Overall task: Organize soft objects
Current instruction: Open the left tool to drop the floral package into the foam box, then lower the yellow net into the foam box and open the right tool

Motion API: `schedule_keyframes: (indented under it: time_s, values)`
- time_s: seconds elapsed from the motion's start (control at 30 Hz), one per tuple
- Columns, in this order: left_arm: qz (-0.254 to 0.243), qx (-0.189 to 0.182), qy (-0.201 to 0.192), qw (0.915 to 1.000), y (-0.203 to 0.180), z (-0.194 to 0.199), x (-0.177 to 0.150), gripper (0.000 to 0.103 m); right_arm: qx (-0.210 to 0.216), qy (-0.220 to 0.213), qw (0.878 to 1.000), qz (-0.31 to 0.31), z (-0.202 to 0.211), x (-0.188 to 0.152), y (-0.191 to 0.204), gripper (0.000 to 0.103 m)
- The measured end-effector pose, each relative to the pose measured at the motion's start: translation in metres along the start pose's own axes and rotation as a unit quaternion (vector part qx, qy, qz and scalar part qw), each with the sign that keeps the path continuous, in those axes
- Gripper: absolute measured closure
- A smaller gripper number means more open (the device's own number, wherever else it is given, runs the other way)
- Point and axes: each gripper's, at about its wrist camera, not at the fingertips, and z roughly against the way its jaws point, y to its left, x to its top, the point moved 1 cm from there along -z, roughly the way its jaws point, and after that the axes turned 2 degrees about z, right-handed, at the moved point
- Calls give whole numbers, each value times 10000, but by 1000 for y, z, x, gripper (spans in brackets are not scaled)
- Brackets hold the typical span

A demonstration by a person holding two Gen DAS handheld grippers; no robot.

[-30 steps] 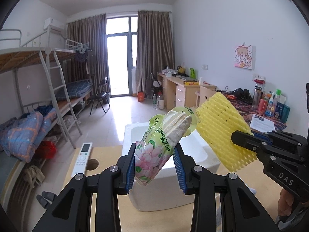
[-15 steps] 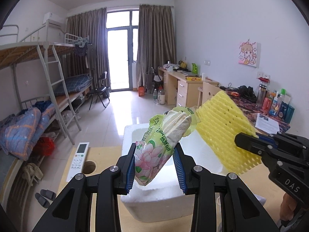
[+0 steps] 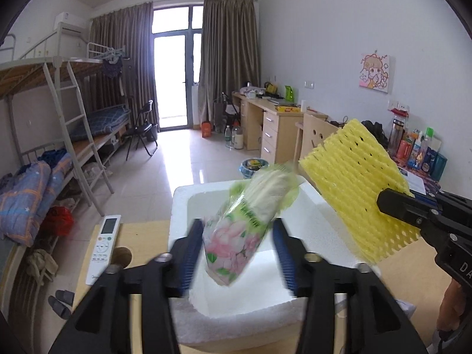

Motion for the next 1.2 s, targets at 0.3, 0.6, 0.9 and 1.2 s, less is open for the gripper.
schedule_keyframes:
  time_s: [0.3, 0.6, 0.9, 1.2]
  values:
    - [60, 309, -321, 9990, 5, 12, 2, 2, -31, -31, 10000, -16, 3, 2, -1, 91]
    - [178, 650, -446, 9967, 9, 33, 1, 1, 8, -36, 10000, 49, 2, 3, 3, 91]
    - [230, 867, -552, 9944, 20, 50, -4, 1, 153, -17, 9997, 164, -7, 9, 16, 91]
    - [344, 1046, -590, 9922, 37, 63, -14, 1, 310, 66, 9992, 249, -24, 8, 24, 91]
